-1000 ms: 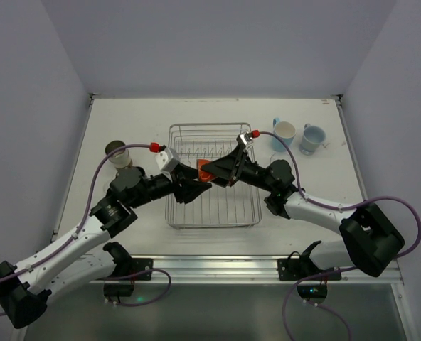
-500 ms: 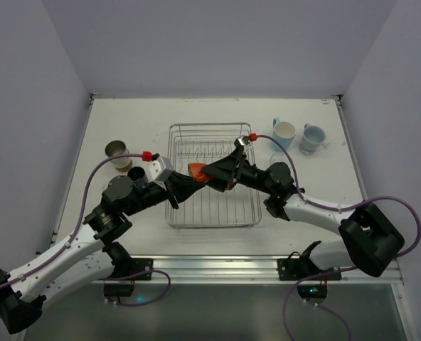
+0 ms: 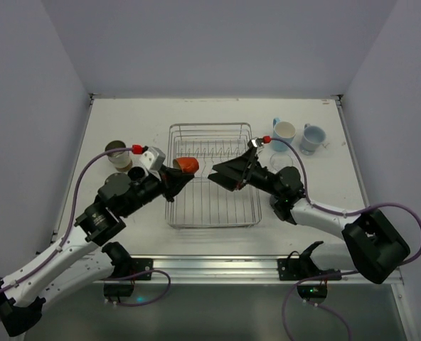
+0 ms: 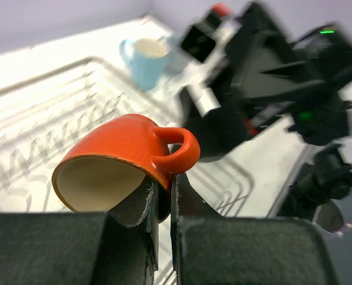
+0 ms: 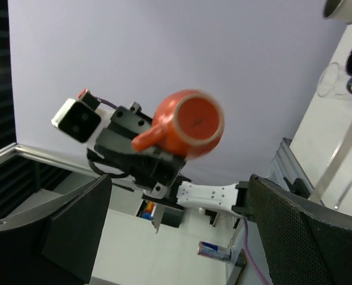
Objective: Unload the cups from the dish rack
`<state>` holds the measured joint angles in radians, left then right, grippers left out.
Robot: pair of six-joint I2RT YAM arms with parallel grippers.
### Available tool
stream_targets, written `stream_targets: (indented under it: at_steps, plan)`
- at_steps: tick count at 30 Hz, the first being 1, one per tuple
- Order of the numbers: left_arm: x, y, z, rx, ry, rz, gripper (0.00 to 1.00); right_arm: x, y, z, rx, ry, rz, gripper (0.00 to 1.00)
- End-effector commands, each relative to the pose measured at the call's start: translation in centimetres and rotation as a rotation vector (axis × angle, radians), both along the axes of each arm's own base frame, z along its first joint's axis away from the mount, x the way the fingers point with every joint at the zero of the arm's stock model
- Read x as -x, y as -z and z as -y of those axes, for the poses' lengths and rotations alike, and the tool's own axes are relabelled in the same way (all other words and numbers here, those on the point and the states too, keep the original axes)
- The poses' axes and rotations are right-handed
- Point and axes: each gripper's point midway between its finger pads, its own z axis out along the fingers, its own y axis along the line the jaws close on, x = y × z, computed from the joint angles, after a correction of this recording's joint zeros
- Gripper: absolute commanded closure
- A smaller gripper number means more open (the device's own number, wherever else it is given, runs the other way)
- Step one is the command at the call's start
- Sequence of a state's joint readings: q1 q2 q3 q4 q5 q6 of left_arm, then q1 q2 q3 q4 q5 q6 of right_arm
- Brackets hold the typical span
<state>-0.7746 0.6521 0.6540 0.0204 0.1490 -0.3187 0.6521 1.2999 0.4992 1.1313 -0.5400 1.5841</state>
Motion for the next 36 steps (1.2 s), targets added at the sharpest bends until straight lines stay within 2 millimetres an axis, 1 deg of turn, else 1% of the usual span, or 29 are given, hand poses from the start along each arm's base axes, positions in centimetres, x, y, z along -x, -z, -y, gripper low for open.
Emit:
stream_targets:
  at_steps: [1, 2, 4, 5, 6, 7, 8, 9, 10, 11, 12, 13, 14, 15, 16, 17, 19, 20, 21, 22, 23, 24, 26, 27, 29, 33, 36]
  plan:
    - [-3.0, 1.6, -3.6, -0.113, -0.279, -0.162, 1.0, -0.3, -0.9, 1.8, -0.017, 0.077, 0.1, 0.01]
    - [-2.7, 4.0, -4.8, -0.199, -0.324, -0.245, 1.0, -0.5, -0.3, 2.2, 0.012, 0.096, 0.124, 0.01]
    - [-2.8, 4.8, -6.4, -0.236, -0.416, -0.322, 1.0, -0.6, 0.5, 2.4, 0.083, 0.116, 0.128, 0.01]
    - [-2.0, 6.5, -7.5, -0.305, -0.443, -0.384, 1.0, -1.0, 0.4, 2.4, 0.134, 0.148, 0.197, 0.01]
    - [-1.8, 6.4, -8.0, -0.322, -0.464, -0.411, 1.0, -1.5, 2.6, 2.4, 0.244, 0.159, 0.144, 0.01]
    - [-1.4, 6.7, -8.6, -0.331, -0.49, -0.445, 1.0, -1.3, 1.8, 3.0, 0.277, 0.192, 0.195, 0.01]
    - [-0.5, 7.9, -9.7, -0.392, -0.509, -0.494, 1.0, -1.8, 1.5, 3.4, 0.342, 0.238, 0.272, 0.01]
    - [-0.4, 7.4, -10.5, -0.396, -0.547, -0.5, 1.0, -2.1, 1.8, 4.6, 0.407, 0.309, 0.26, 0.01]
    - [-0.2, 7.4, -11.1, -0.396, -0.577, -0.523, 1.0, -2.4, 1.7, 5.3, 0.438, 0.35, 0.286, 0.01]
    - [0.6, 8.1, -12.2, -0.449, -0.603, -0.556, 1.0, -2.6, 1.2, 5.9, 0.477, 0.384, 0.339, 0.01]
    - [0.6, 7.8, -12.9, -0.447, -0.648, -0.567, 1.0, -2.6, 1.5, 6.9, 0.527, 0.421, 0.334, 0.01]
    - [0.8, 8.2, -13.2, -0.465, -0.658, -0.584, 1.0, -2.7, 1.5, 7.3, 0.553, 0.435, 0.349, 0.01]
    - [1.0, 9.0, -13.4, -0.509, -0.664, -0.615, 1.0, -2.7, 1.2, 7.5, 0.577, 0.443, 0.379, 0.01]
    - [1.2, 9.4, -13.2, -0.524, -0.659, -0.638, 1.0, -2.4, 1.7, 7.7, 0.601, 0.434, 0.376, 0.01]
    - [1.2, 9.8, -13.1, -0.527, -0.667, -0.664, 1.0, -2.3, 1.6, 7.9, 0.611, 0.433, 0.398, 0.01]
    - [1.4, 10.8, -13.1, -0.558, -0.667, -0.693, 1.0, -2.0, 2.0, 7.9, 0.628, 0.421, 0.396, 0.01]
    - [1.4, 11.7, -12.8, -0.547, -0.672, -0.738, 1.0, -1.7, 2.2, 8.1, 0.644, 0.413, 0.414, 0.01]
    - [1.2, 12.1, -12.8, -0.538, -0.682, -0.751, 1.0, -1.3, 2.0, 8.4, 0.642, 0.416, 0.424, 0.01]
    - [1.0, 13.2, -13.4, -0.527, -0.707, -0.795, 1.0, -1.0, 1.9, 8.6, 0.644, 0.415, 0.429, 0.01]
    - [0.9, 13.9, -13.4, -0.515, -0.699, -0.817, 1.0, -0.6, 1.8, 8.6, 0.638, 0.406, 0.44, 0.01]
    - [0.1, 14.1, -12.9, -0.461, -0.681, -0.817, 1.0, -0.1, 1.3, 8.8, 0.622, 0.407, 0.457, 0.01]
    - [0.0, 15.8, -13.5, -0.453, -0.685, -0.877, 1.0, 0.2, 1.2, 8.9, 0.62, 0.404, 0.463, 0.01]
    - [-0.7, 17.1, -14.2, -0.447, -0.713, -0.908, 1.0, 0.8, 0.5, 9.2, 0.612, 0.404, 0.493, 0.01]
    - [-0.7, 17.9, -14.6, -0.445, -0.733, -0.931, 1.0, 1.3, 0.8, 9.6, 0.629, 0.396, 0.489, 0.01]
    - [-1.3, 18.4, -14.3, -0.426, -0.735, -0.939, 1.0, 1.6, 0.5, 10.1, 0.647, 0.409, 0.521, 0.01]
    - [-0.9, 20.3, -14.0, -0.43, -0.736, -1.006, 1.0, 2.5, 0.0, 11.3, 0.652, 0.445, 0.548, 0.01]
    - [-0.6, 21.3, -14.1, -0.456, -0.74, -1.037, 1.0, 2.8, -0.1, 11.3, 0.643, 0.44, 0.562, 0.01]
